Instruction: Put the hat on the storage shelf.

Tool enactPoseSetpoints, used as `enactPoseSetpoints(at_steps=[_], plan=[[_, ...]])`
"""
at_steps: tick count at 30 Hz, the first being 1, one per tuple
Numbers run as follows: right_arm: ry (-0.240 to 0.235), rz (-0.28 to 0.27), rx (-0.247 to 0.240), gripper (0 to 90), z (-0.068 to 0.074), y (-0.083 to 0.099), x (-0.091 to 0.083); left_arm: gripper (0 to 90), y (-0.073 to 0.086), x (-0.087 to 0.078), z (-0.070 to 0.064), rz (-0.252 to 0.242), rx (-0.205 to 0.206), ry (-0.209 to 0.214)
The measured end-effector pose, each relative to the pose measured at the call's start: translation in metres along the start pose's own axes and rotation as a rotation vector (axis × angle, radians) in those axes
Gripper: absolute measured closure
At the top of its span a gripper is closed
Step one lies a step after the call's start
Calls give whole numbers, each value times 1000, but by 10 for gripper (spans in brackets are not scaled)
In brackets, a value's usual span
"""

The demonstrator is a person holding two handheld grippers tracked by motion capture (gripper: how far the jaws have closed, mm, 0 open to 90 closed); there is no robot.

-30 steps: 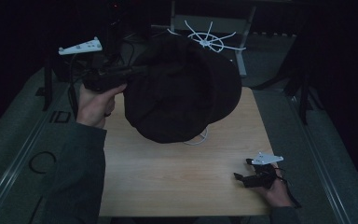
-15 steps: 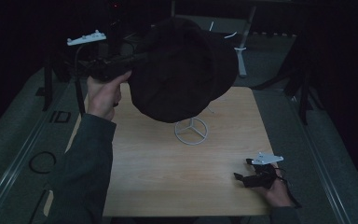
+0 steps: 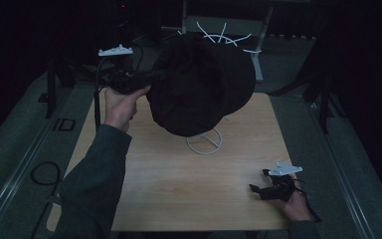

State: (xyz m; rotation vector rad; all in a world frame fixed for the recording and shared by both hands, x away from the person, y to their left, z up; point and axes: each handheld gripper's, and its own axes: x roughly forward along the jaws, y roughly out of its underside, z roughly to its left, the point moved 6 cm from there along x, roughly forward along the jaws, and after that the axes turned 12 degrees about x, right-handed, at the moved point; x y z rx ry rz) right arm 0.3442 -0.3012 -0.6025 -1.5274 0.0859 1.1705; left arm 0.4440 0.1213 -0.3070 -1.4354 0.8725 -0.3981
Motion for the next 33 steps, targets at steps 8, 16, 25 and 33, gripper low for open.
enactPoseSetpoints(at_steps=[8,16,25,33], plan=[[3,-2,1,141,0,0,0,717,2,2,-1,28,15,-9],[3,-2,1,141,0,0,0,691,2,4,-1,29,8,-16],[3,-2,1,141,0,0,0,540,3,5,1,29,-21,-6],[4,-2,1,141,0,0,0,425,3,5,2,35,-41,-12]])
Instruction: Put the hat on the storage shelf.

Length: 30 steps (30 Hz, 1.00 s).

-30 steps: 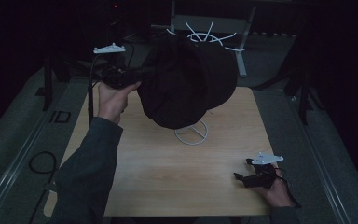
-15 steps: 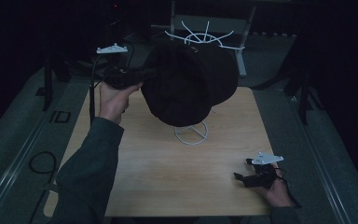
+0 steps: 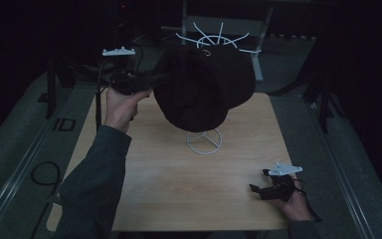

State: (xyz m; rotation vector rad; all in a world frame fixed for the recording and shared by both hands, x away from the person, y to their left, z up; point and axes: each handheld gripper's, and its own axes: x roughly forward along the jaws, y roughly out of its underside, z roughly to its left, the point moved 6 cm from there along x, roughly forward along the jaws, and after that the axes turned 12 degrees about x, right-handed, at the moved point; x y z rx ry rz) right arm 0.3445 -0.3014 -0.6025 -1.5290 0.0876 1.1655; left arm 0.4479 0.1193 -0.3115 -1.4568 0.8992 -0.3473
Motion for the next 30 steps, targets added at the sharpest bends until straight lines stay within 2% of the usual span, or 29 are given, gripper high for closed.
enactPoseSetpoints(at_steps=[4,9,15,26,30], plan=[[0,0,0,141,0,0,0,359,-1,-2,0,-7,8,-15],[0,0,0,141,0,0,0,316,-2,-4,0,-13,17,-14],[0,0,0,141,0,0,0,303,-4,-9,-1,-30,17,-8],[0,0,0,141,0,0,0,257,-6,-18,1,-57,16,-21],[0,0,0,141,0,0,0,245,-9,-27,1,-76,22,-23]])
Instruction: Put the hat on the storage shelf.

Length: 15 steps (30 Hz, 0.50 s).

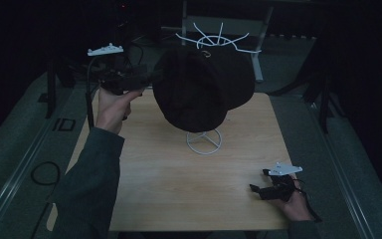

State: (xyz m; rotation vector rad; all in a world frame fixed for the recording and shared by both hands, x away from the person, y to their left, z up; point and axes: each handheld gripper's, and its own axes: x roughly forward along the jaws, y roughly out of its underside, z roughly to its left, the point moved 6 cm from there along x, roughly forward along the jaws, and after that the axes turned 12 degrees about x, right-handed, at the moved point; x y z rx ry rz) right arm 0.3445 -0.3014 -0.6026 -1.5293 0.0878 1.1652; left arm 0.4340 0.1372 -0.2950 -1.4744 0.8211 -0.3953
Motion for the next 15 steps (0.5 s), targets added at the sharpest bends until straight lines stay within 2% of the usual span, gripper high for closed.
enactPoseSetpoints(at_steps=[6,15], plan=[[0,0,0,141,0,0,0,245,-3,-8,1,-22,2,-7],[0,0,0,141,0,0,0,246,-4,-15,3,-25,5,-23]])
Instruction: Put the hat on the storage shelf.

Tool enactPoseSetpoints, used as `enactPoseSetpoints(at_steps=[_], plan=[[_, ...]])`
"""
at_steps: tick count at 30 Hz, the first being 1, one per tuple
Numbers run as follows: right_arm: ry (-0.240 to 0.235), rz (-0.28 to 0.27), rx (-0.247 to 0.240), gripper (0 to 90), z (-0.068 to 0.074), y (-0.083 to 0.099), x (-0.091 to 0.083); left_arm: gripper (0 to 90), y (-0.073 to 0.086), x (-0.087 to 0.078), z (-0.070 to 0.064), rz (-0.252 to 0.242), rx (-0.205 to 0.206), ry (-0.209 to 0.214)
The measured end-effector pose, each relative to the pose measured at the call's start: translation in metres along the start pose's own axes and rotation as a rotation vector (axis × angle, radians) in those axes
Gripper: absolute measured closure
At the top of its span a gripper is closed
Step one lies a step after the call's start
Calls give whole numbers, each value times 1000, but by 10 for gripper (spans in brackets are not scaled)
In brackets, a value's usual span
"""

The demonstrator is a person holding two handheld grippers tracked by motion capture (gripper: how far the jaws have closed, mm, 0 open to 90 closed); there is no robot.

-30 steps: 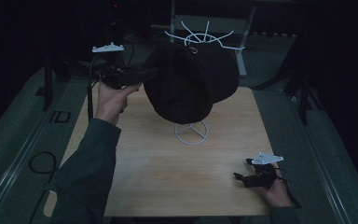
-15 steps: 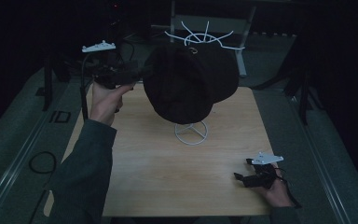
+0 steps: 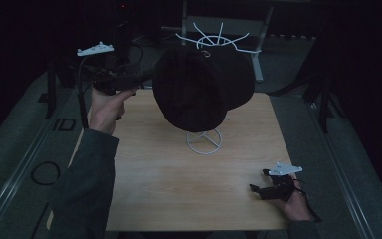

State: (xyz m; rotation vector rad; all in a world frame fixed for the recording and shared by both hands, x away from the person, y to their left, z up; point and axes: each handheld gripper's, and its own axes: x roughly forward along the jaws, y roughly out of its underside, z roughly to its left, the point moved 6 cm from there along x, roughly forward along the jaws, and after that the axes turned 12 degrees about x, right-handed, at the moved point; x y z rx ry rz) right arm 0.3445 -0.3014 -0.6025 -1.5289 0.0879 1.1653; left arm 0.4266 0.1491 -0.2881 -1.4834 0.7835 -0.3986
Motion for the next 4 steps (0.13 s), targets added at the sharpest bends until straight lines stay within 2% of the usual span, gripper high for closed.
enactPoseSetpoints(at_steps=[4], plan=[[0,0,0,142,0,0,0,246,1,-2,1,12,14,-17]])
